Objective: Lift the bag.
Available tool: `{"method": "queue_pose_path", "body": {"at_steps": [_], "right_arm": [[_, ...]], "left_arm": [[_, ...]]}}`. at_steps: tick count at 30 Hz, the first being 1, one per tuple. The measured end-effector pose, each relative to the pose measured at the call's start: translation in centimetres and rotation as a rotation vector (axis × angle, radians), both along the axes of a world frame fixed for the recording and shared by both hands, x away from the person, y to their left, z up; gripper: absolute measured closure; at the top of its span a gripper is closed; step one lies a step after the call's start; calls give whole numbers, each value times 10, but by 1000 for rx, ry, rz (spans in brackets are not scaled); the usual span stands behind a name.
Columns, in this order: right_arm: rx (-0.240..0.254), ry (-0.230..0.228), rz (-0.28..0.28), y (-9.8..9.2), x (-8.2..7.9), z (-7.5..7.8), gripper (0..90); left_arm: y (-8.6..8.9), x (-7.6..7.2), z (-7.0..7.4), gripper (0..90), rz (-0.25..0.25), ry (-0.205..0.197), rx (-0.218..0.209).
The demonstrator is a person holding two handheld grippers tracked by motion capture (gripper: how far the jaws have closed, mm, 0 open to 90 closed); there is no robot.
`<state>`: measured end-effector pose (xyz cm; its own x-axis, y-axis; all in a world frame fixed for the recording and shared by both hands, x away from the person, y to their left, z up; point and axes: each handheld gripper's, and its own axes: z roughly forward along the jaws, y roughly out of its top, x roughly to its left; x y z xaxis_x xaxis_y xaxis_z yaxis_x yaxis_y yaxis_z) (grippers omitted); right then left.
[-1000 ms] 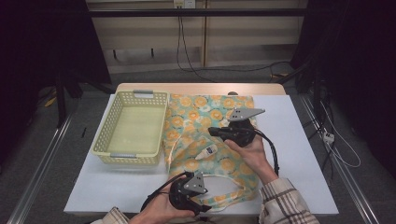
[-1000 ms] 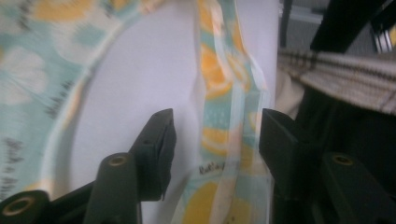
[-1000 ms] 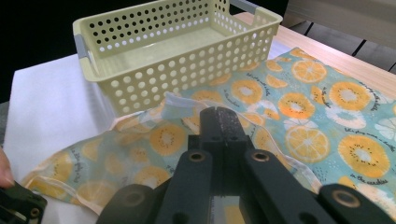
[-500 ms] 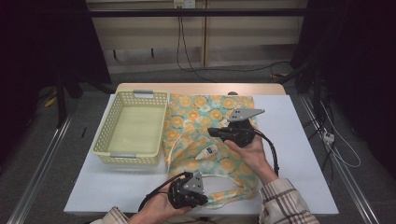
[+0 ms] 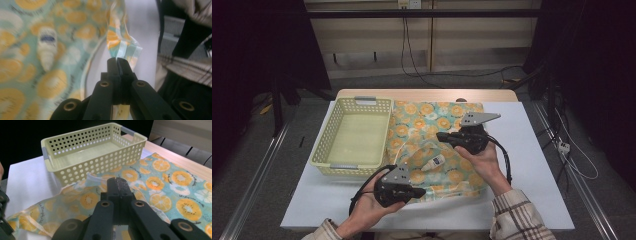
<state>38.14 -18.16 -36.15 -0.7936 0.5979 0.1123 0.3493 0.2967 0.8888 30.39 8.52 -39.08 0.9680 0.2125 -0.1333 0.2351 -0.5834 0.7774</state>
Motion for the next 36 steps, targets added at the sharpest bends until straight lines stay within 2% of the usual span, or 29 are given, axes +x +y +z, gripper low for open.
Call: {"method": "queue_pose_path", "body": {"at_steps": [2, 3, 5, 8, 11, 15, 19, 26, 28, 31, 33, 35, 36], "right_arm": [[6, -7, -3, 0, 0, 3, 900], [10, -10, -4, -1, 1, 5, 900], [15, -20, -6, 0, 2, 9, 900], [18, -40, -8, 1, 6, 20, 900], [37, -63, -10, 2, 9, 33, 900], [48, -86, -10, 5, 13, 49, 900], [65, -101, -20, 5, 20, 62, 900], [101, -141, -10, 7, 24, 88, 900], [107, -154, -4, 9, 24, 96, 900], [113, -174, 2, 11, 23, 107, 900], [120, -183, -2, 11, 23, 113, 900], [132, -184, -2, 11, 26, 117, 900], [136, -185, -4, 10, 27, 119, 900]], "left_arm": [[6, 3, 11, 900, 10, -31, -20], [8, 4, 15, 900, 25, -34, -60], [15, 7, 28, 900, 46, -56, -90], [25, 12, 49, 900, 73, -78, -165], [34, 18, 72, 900, 100, -126, -234], [43, 25, 98, 900, 121, -146, -332], [47, 31, 118, 900, 159, -198, -372], [51, 45, 148, 900, 195, -245, -491], [51, 49, 155, 900, 228, -260, -516], [53, 55, 165, 900, 253, -281, -536], [54, 59, 169, 900, 252, -286, -538], [54, 60, 172, 900, 284, -305, -523], [55, 62, 173, 900, 272, -303, -528]]}}
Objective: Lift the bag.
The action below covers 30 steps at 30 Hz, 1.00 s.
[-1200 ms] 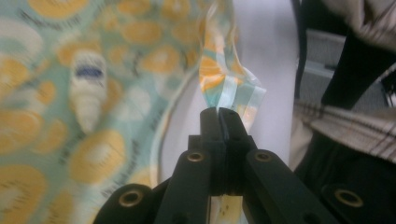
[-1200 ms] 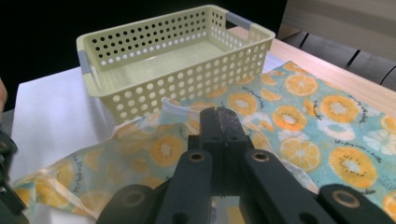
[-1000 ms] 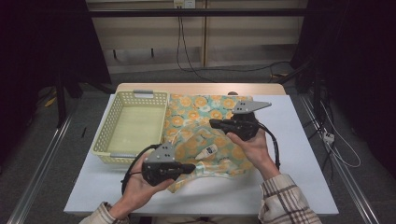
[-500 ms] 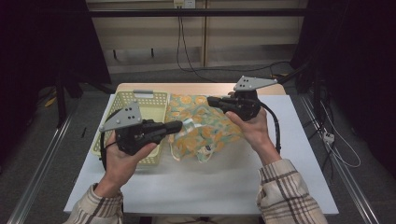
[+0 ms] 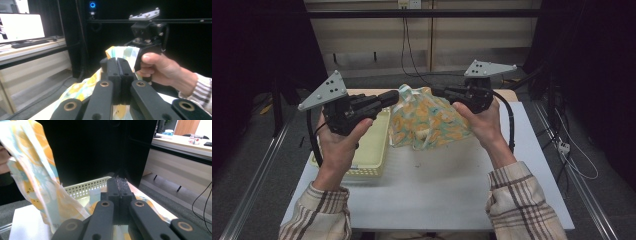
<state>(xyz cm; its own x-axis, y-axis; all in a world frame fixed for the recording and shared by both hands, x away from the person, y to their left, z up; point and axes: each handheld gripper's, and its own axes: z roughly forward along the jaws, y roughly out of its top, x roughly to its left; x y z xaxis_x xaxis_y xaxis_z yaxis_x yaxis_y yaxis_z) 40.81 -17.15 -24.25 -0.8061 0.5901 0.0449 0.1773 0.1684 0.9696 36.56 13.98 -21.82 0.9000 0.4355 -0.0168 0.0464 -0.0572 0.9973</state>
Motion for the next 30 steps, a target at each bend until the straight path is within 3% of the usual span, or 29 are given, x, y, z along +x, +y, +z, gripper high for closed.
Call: {"method": "queue_pose_path", "body": {"at_steps": [2, 7, 12, 14, 18, 25, 26, 27, 28, 30], "right_arm": [[9, -8, 4, 0, 0, 6, 900], [62, -59, 34, -1, -7, 31, 900], [36, -112, 31, 2, -20, 55, 900], [8, -101, 11, 1, -18, 52, 900], [-17, -55, -14, -4, -8, 31, 900], [-50, -34, -65, -12, 1, 14, 900], [-61, -31, -72, -13, 2, 12, 891], [-68, -25, -74, -13, 2, 9, 794], [-75, -18, -85, -12, 2, 6, 755], [-91, -5, -90, -12, 2, -3, 766]], "left_arm": [[0, 0, 2, 900, 31, -7, -3], [3, 0, 11, 900, 44, -32, -11], [6, -5, 26, 900, 51, -60, -40], [7, -5, 28, 900, 54, -57, -53], [9, -4, 30, 900, 68, -66, -40], [6, 13, 19, 900, 88, -20, -30], [4, 15, 18, 900, 96, -19, -24], [2, 19, 17, 900, 102, -9, -12], [0, 23, 15, 900, 106, 6, 0], [-5, 33, 9, 900, 120, 30, 17]]}}
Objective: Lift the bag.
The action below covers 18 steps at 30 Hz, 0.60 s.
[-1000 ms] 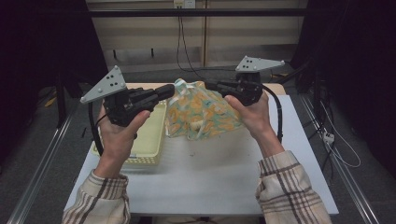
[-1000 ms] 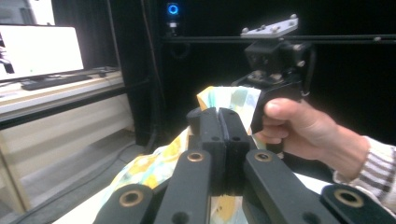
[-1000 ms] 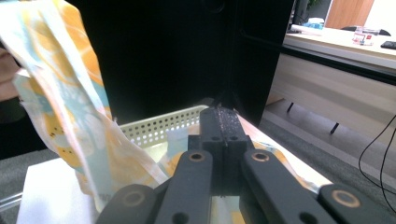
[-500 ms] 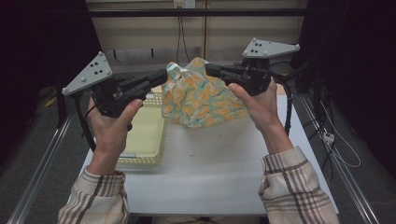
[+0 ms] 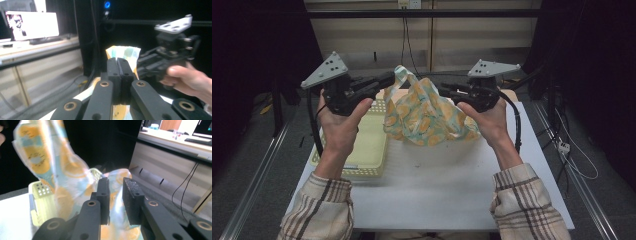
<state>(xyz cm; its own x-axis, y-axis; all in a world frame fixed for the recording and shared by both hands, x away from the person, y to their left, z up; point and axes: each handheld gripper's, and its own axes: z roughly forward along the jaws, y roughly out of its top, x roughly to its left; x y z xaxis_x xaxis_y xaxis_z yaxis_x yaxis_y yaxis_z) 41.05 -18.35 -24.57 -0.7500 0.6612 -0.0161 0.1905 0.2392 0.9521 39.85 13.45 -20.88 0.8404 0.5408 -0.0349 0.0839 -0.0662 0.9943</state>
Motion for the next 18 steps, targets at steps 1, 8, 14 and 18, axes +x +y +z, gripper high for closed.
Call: {"method": "queue_pose_path", "body": {"at_steps": [1, 8, 14, 18], "right_arm": [[-1, 11, 1, 0, 0, -5, 762], [-42, 112, 8, 13, 11, -51, 586], [-66, 180, 55, 30, 21, -70, 900], [-12, 157, 83, 27, 15, -54, 900]], "left_arm": [[-3, 5, -4, 900, -4, 13, 0], [-15, 17, -14, 900, -23, 41, -11], [-9, 15, -10, 900, -24, 29, -33], [3, 11, -3, 900, -5, 12, -47]]}}
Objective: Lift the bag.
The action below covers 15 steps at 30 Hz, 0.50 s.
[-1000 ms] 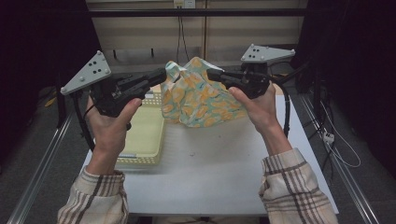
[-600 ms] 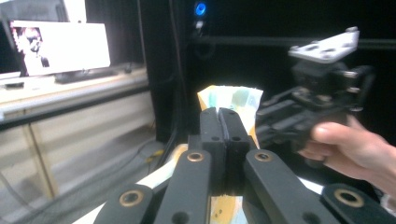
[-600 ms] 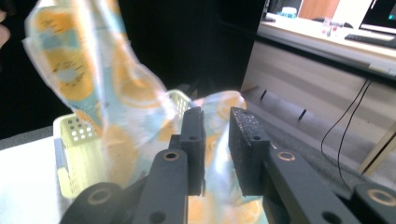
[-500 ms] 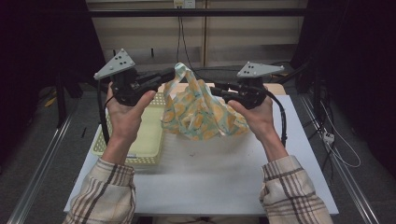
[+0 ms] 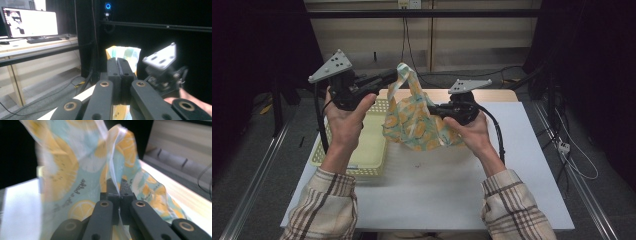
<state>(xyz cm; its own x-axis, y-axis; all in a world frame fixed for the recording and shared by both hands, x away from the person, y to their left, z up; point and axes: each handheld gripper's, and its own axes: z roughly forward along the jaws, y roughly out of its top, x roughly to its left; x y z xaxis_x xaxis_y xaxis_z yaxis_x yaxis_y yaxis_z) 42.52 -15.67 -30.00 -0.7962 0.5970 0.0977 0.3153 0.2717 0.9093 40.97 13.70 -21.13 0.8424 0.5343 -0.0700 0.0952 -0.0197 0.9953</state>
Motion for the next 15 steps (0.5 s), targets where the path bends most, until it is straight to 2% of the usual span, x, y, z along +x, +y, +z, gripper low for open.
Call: {"method": "queue_pose_path", "body": {"at_steps": [3, 6, 8, 10, 12, 15], "right_arm": [[31, -37, 20, 0, -8, 21, 900], [70, -75, 46, 3, -15, 43, 900], [95, -107, 59, 3, -20, 59, 900], [110, -135, 47, 1, -22, 69, 900], [98, -130, 19, -6, -18, 67, 900], [69, -95, -48, -21, -6, 42, 900]], "left_arm": [[4, -3, 6, 900, 9, -7, -18], [4, -4, 13, 900, 11, -25, -18], [3, -5, 15, 900, 12, -36, -8], [0, -4, 13, 900, 17, -34, 6], [-5, -2, 3, 900, 17, -20, 33], [-11, 3, -22, 900, 11, 26, 62]]}}
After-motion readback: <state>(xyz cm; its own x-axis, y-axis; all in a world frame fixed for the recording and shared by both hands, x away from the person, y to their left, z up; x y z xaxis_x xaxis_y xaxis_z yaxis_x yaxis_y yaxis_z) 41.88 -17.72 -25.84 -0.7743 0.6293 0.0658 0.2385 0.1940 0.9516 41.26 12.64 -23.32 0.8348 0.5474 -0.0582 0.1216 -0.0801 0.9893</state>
